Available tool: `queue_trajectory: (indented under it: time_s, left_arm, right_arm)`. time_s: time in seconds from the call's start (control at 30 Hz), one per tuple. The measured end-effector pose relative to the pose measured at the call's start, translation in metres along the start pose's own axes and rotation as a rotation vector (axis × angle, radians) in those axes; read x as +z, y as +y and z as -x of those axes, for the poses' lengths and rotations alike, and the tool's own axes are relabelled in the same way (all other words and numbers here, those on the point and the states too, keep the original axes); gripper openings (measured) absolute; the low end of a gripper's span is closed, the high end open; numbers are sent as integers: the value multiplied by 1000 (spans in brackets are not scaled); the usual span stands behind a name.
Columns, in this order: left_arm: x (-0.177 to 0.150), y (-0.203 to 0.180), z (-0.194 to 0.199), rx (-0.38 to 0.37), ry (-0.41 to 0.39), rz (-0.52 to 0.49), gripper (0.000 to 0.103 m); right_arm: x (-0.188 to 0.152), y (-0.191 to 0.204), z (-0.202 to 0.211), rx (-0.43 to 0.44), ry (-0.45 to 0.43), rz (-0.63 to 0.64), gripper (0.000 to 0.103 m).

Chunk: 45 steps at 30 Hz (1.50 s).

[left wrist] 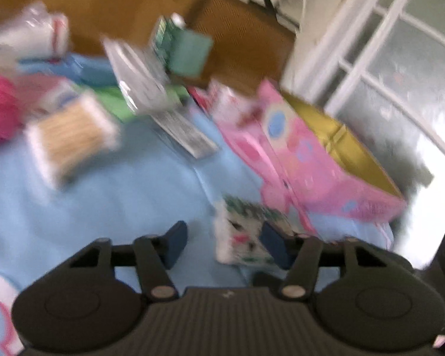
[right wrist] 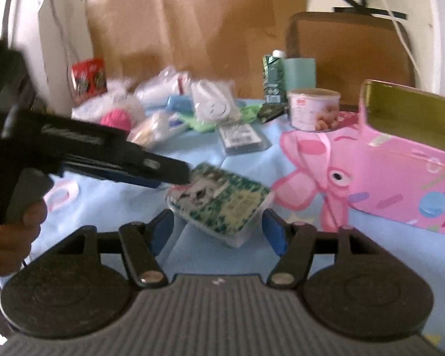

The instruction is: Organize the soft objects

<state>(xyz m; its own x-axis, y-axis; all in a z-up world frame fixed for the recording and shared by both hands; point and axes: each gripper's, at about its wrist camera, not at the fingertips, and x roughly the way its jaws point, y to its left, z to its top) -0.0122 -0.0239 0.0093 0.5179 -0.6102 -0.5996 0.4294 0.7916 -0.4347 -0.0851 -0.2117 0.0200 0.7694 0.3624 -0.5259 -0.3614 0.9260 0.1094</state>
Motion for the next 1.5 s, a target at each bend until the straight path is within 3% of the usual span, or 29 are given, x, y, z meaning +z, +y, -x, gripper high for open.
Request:
queue_trajectory:
  time_s: [0.03, 0.1, 0.2, 0.37, 0.5, 0.6, 0.67, 0.73, 0.8, 0.87, 0.9, 0.97, 1.03, 1.13, 1.23, 1.4, 1.43, 1.5]
  left_arm:
    - [-1, -6, -2, 9, -10, -14, 47]
    - [2, -17, -5, 22, -8, -30, 45]
    - [17, -42, 1, -20, -65, -84, 45]
    - [51, -108, -17, -124, -126, -206, 53]
    - [63, -151, -57, -140, -128, -297, 60]
    - [61, -159, -78, -92, -98, -269, 63]
    - [58, -147, -73, -124, -95, -214, 67]
    - [54, -132, -56, -125, -134, -194, 73]
    - [51, -113, -33, -99, -185, -181, 77]
    - [48, -91, -11, -62, -225, -158, 81]
    - [45, -77, 0, -25, -243, -142, 82]
    - [41, -56, 18, 36, -260, -112, 82]
    - [33, -31, 36, 92, -271, -66, 82]
    - [19, 1, 61, 192, -279, 2, 84]
    - [4, 30, 79, 267, -279, 80, 84]
    - [-4, 57, 96, 328, -298, 154, 84]
    - [-4, 61, 98, 330, -303, 160, 84]
    - [1, 65, 97, 330, -307, 157, 84]
  right_arm:
    - [-4, 0, -1, -8, 0, 13, 48]
    - [-5, 0, -2, -38, -21, 35, 47]
    - [2, -11, 11, -85, -133, 24, 47]
    - [19, -41, 33, -269, -319, 44, 47]
    - [34, -79, 28, -418, -317, 15, 49]
    - [37, -104, 18, -528, -281, 10, 59]
    - [39, -117, 18, -542, -303, 7, 61]
    - [41, -126, 25, -561, -381, 27, 67]
    - [42, -134, 31, -648, -505, 65, 73]
    - [50, -151, 23, -792, -625, 112, 90]
    - [51, -158, 21, -837, -663, 145, 90]
    - [60, -177, -1, -898, -650, 232, 90]
    - [65, -192, -22, -883, -560, 287, 87]
    - [77, -196, -40, -878, -563, 373, 87]
    - [88, -205, -50, -854, -554, 375, 87]
    - [99, -198, -53, -818, -492, 367, 89]
    - [90, -186, -47, -848, -510, 334, 89]
    - [93, -156, -26, -871, -632, 242, 90]
